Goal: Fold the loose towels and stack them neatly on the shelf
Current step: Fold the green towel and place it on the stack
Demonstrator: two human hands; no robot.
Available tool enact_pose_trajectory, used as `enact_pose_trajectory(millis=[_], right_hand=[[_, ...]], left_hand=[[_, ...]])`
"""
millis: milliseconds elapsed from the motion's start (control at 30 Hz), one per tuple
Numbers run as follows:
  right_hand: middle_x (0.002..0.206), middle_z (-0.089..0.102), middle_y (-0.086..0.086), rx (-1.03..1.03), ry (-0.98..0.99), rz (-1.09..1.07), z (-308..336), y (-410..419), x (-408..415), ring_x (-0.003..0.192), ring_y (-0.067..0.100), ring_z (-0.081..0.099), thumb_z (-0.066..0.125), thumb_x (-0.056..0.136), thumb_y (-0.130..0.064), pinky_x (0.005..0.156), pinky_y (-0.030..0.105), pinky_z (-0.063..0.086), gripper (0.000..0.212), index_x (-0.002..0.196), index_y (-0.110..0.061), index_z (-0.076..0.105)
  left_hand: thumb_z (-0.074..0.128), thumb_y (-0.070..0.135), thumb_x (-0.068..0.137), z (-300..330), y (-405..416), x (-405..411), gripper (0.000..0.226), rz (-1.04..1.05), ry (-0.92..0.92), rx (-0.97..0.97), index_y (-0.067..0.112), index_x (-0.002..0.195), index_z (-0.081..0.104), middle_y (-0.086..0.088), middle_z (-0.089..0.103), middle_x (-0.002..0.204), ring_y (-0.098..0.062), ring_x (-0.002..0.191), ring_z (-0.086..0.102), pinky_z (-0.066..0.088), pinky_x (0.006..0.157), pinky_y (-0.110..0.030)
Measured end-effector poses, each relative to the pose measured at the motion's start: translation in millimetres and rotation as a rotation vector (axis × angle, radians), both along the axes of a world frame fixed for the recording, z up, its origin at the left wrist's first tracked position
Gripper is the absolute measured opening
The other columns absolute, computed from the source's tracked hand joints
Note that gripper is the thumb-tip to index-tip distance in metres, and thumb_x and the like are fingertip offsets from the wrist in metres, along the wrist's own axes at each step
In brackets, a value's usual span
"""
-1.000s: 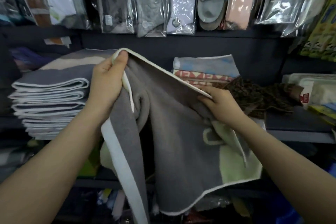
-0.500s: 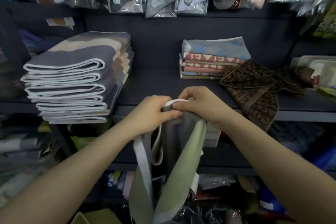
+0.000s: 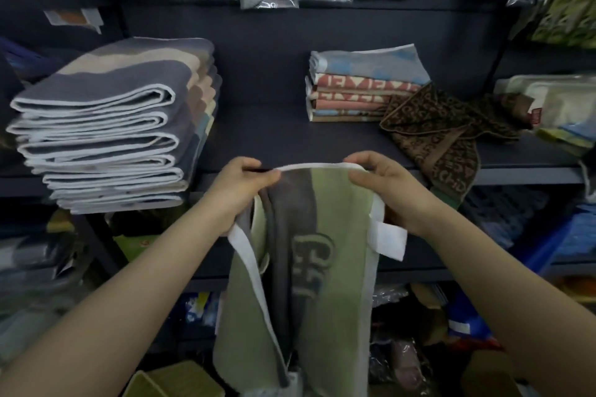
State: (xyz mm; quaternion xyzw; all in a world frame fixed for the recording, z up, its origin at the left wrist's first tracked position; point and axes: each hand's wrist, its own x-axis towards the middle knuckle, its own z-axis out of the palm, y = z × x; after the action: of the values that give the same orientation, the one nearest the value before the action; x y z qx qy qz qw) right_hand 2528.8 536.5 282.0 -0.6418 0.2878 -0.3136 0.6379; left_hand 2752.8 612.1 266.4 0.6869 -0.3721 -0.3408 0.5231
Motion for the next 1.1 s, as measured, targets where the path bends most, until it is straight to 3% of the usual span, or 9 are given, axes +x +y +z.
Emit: enact_pose_trajectory(millis=[133, 300, 433, 533, 667, 767, 867, 1000, 1100], right_hand=[[0.080, 0.057, 0.017, -0.184, 0.225, 0.035, 2.2, 17.1, 8.6, 0.073, 0.026, 0.054, 0.056, 0.090, -0.010, 0.071, 0.035, 0.044, 0.027, 0.111, -0.027, 0.056], [0.059, 0.058, -0.010, -0.324, 0.228, 0.137, 2.2, 43.0, 38.9, 0.058, 0.004, 0.050, 0.060, 0.087, -0.010, 0.060, 0.022, 0.041, 0.025, 0.110, -0.019, 0.061], [0.079, 0.059, 0.027, -0.457, 0.252, 0.129, -2.3, 54.2, 56.2, 0.072, 0.019, 0.050, 0.060, 0.085, -0.010, 0.066, 0.041, 0.042, 0.015, 0.087, 0.004, 0.061], [0.060, 0.044, 0.009, -0.563, 0.272, 0.133, -7.7, 56.7, 60.6, 0.058, 0.013, 0.039, 0.060, 0.086, -0.012, 0.057, 0.032, 0.031, 0.024, 0.069, 0.005, 0.054], [0.054, 0.052, -0.017, -0.629, 0.340, 0.090, -12.8, 49.9, 56.4, 0.052, -0.005, 0.047, 0.062, 0.086, -0.018, 0.054, 0.012, 0.033, 0.015, 0.072, -0.015, 0.064], [0.059, 0.059, -0.015, -0.563, 0.340, 0.063, -17.7, 43.5, 50.5, 0.057, -0.005, 0.052, 0.063, 0.086, -0.019, 0.060, 0.016, 0.039, 0.014, 0.073, -0.018, 0.064], [0.072, 0.068, -0.005, -0.525, 0.356, 0.051, -26.1, 41.7, 46.0, 0.069, 0.008, 0.062, 0.063, 0.086, -0.022, 0.068, 0.028, 0.048, 0.011, 0.078, -0.016, 0.067], [0.075, 0.065, -0.015, -0.443, 0.318, -0.076, -43.2, 43.6, 46.6, 0.072, -0.001, 0.061, 0.061, 0.087, -0.019, 0.068, 0.015, 0.047, 0.010, 0.081, -0.023, 0.067], [0.066, 0.063, -0.007, -0.255, 0.352, -0.206, -56.4, 44.6, 41.0, 0.064, 0.016, 0.062, 0.060, 0.088, -0.023, 0.064, 0.037, 0.053, 0.016, 0.072, -0.020, 0.062]], left_hand=[[0.075, 0.027, 0.074, -1.7, 3.7, -5.7, 0.024, -0.143, -0.403, -0.146, 0.035, 0.085, 0.055, 0.012, 0.065, 0.078, -0.003, 0.079, 0.060, 0.044, 0.072, -0.025], [0.070, 0.023, 0.076, 23.2, 18.4, -18.9, 0.021, -0.462, -0.487, -0.396, 0.040, 0.082, 0.060, 0.020, 0.059, 0.073, -0.003, 0.041, 0.038, 0.034, 0.047, -0.013], [0.071, 0.022, 0.078, 39.1, 30.6, -27.2, 0.021, -0.533, -0.611, -0.472, 0.039, 0.081, 0.058, 0.014, 0.058, 0.075, -0.005, 0.038, 0.034, 0.031, 0.042, -0.013], [0.074, 0.018, 0.076, 36.6, 35.2, -21.6, 0.019, -0.492, -0.681, -0.445, 0.027, 0.084, 0.060, 0.010, 0.056, 0.076, -0.005, 0.039, 0.036, 0.030, 0.043, -0.011], [0.077, 0.026, 0.071, 21.7, 40.8, -4.4, 0.019, -0.447, -0.734, -0.317, 0.019, 0.084, 0.065, 0.009, 0.065, 0.074, 0.003, 0.062, 0.058, 0.041, 0.057, -0.011], [0.075, 0.022, 0.073, 7.5, 45.1, 13.1, 0.008, -0.446, -0.533, -0.212, 0.022, 0.077, 0.068, 0.005, 0.069, 0.073, -0.004, 0.067, 0.062, 0.046, 0.062, -0.023], [0.072, 0.021, 0.067, -5.3, 50.3, 21.1, 0.004, -0.453, -0.038, -0.182, 0.025, 0.067, 0.070, 0.006, 0.066, 0.066, -0.005, 0.063, 0.060, 0.048, 0.058, -0.016], [0.066, 0.024, 0.068, -20.4, 43.0, 12.7, 0.008, -0.361, 0.439, -0.147, 0.023, 0.061, 0.069, 0.004, 0.065, 0.063, -0.007, 0.061, 0.062, 0.050, 0.056, -0.018], [0.066, 0.020, 0.078, -34.5, 35.5, 8.7, 0.017, -0.239, 0.334, -0.095, 0.024, 0.062, 0.067, 0.005, 0.064, 0.064, -0.007, 0.064, 0.059, 0.047, 0.059, -0.019]])
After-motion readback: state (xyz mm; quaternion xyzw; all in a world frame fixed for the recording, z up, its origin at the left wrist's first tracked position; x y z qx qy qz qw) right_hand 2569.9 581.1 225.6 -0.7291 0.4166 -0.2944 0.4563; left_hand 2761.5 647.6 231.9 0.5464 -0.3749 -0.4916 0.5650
